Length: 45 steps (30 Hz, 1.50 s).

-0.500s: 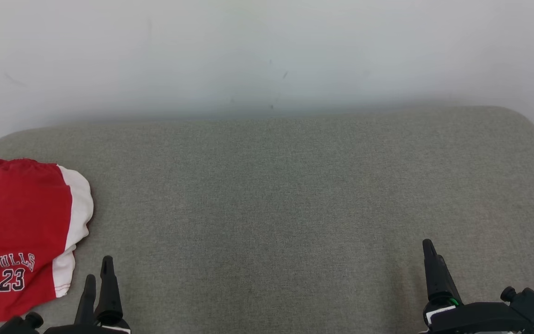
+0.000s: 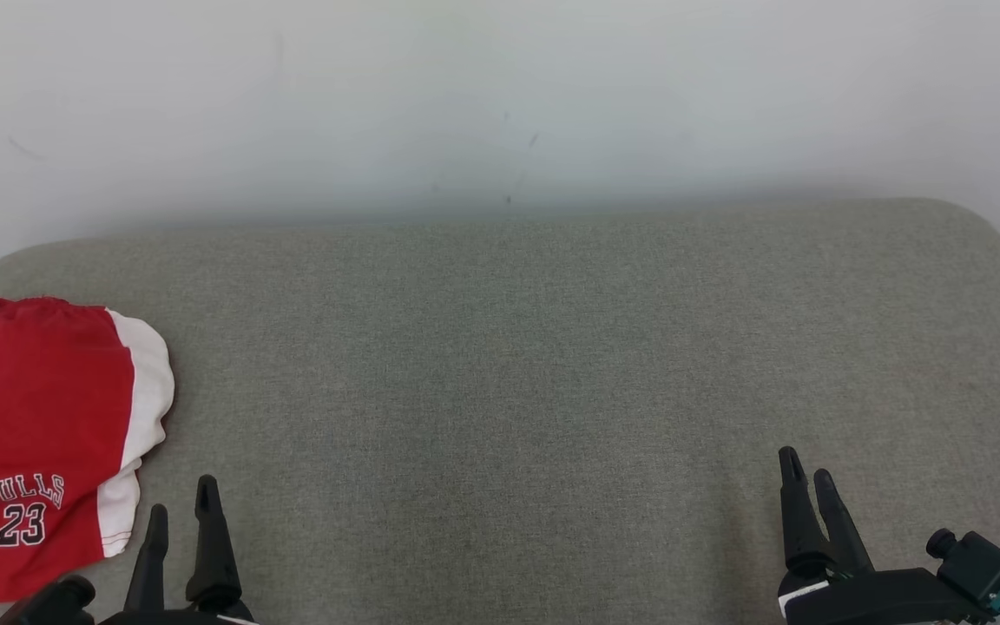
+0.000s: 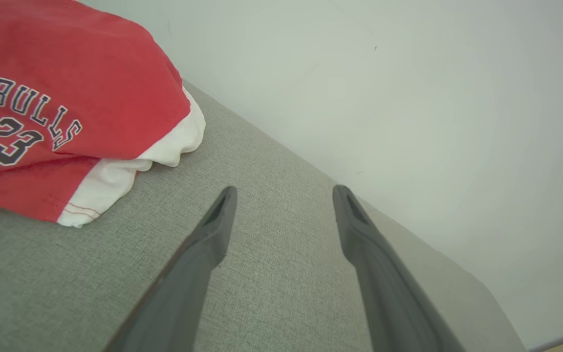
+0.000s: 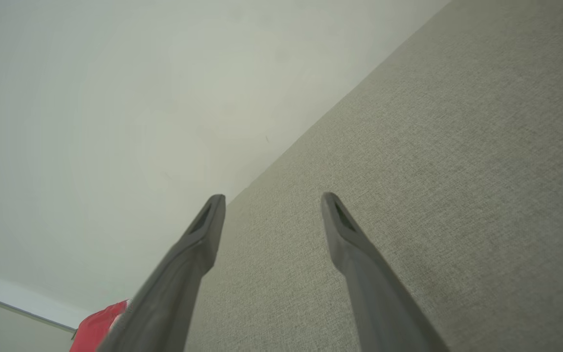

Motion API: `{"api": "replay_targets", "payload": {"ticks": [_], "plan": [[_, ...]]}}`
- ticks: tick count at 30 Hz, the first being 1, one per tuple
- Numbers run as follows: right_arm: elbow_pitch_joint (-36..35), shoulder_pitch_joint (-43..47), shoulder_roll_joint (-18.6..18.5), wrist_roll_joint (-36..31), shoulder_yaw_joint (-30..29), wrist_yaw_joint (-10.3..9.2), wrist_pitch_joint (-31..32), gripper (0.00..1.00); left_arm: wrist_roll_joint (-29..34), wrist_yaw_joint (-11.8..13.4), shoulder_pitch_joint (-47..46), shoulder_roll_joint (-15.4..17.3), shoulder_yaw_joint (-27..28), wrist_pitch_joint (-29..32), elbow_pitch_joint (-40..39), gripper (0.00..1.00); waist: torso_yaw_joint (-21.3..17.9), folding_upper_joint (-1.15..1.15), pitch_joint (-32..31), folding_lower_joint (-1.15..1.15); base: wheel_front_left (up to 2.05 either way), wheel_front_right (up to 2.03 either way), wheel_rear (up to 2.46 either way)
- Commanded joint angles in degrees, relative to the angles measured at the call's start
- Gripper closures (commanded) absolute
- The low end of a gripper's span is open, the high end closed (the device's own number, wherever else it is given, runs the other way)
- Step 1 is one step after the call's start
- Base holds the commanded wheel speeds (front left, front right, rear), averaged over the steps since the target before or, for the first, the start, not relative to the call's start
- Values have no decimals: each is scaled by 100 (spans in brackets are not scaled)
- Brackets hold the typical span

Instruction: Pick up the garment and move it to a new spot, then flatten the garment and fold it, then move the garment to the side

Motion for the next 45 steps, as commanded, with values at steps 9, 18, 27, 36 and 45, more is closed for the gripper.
{"api": "replay_targets", "payload": {"ticks": [9,18,27,36,45], "plan": [[-131,25,-2,-963,29,-6,-184,0,1007,154,41,131,-146,-190,-133,0,-10,0,3,0,0,0,0],[-165,73,-2,-1647,11,-7,-322,0,1654,339,80,308,-358,-324,-186,0,-14,0,6,0,0,0,0],[-177,124,-2,-2216,-34,-8,-447,0,2185,532,120,505,-533,-452,-231,0,-20,0,4,0,0,0,0],[-183,154,-1,-2666,-79,-9,-553,0,2496,612,164,616,-623,-558,-228,0,-21,0,3,0,0,0,0],[-145,161,-1,-3125,-82,-9,-664,0,2720,430,224,682,-642,-662,-260,0,-25,0,6,0,0,0,0]]}}
